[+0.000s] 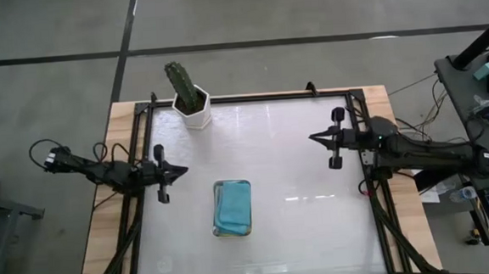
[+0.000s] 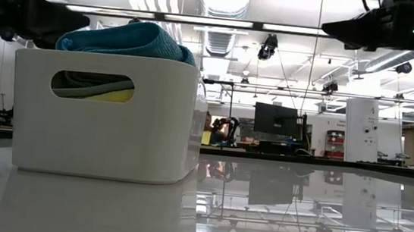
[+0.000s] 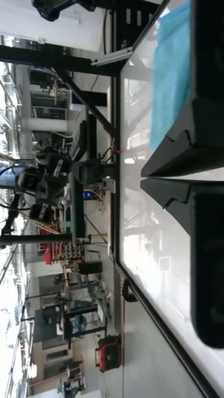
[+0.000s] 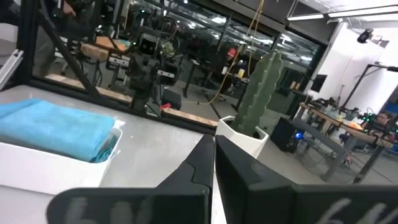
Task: Fold microfiber towels
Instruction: Return to Home Position
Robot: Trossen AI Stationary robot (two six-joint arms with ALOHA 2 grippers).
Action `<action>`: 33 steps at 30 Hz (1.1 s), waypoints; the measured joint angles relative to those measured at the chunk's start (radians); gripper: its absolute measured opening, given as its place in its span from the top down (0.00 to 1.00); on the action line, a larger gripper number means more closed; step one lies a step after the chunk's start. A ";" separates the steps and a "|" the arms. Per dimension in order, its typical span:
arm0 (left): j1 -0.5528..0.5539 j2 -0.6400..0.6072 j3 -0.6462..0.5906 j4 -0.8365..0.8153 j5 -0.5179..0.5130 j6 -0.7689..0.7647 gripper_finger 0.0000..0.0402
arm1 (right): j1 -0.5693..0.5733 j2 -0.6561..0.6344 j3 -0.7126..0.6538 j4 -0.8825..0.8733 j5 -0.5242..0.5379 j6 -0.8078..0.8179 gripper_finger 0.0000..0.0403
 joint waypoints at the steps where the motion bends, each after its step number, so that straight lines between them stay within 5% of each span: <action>1: 0.000 0.002 -0.002 0.000 0.000 0.000 1.00 | -0.002 -0.011 -0.002 -0.009 0.000 0.003 0.98; 12: 0.000 -0.006 -0.014 0.003 0.000 -0.001 1.00 | -0.004 -0.132 -0.027 -0.085 -0.003 0.043 0.98; 26: 0.000 -0.003 -0.016 0.002 0.000 0.001 1.00 | -0.004 -0.254 -0.239 0.133 -0.154 0.145 0.98; 33: 0.000 -0.003 -0.017 0.002 0.000 0.001 1.00 | -0.004 -0.312 -0.246 0.126 -0.147 0.133 0.98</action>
